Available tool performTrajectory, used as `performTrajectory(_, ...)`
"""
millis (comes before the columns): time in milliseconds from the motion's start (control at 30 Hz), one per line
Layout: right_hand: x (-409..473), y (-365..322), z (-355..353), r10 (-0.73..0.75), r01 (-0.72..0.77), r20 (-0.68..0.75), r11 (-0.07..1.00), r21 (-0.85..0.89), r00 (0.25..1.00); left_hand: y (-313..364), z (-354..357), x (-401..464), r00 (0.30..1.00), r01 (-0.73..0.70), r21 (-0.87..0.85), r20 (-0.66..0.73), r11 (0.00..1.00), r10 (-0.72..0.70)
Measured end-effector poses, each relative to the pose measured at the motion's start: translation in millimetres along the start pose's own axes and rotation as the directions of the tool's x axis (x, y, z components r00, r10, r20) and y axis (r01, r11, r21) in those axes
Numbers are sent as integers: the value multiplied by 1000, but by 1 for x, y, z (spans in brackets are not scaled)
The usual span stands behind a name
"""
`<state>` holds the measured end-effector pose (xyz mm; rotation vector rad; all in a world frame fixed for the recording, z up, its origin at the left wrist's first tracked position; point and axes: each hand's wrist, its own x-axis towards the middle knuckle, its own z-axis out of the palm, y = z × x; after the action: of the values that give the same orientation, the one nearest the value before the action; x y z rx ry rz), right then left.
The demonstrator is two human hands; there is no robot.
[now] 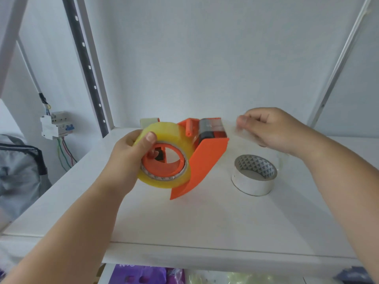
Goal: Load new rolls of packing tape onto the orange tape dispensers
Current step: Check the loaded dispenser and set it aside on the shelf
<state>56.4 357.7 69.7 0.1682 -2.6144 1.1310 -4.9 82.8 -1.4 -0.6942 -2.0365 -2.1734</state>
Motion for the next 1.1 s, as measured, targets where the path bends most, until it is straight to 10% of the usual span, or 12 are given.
performTrajectory(167, -3, -11, 46, 112, -56, -106, 903, 426, 988, -10, 11, -9, 996, 90, -277, 18, 957, -88)
performTrajectory(667, -2, -37, 135, 526, 63, -373, 514, 855, 764, -29, 22, -14, 884, 436, -508, 88, 743, -458)
performTrajectory(867, -8, -31, 138, 208, 267, -619, 766, 585, 758, -32, 23, -12, 870, 465, -569, 155, 678, -467)
performTrajectory(1100, -22, -30, 154, -153, 372, -490, 843, 389, 858, -31, 20, -10, 931, 328, -685, 115, 651, -348)
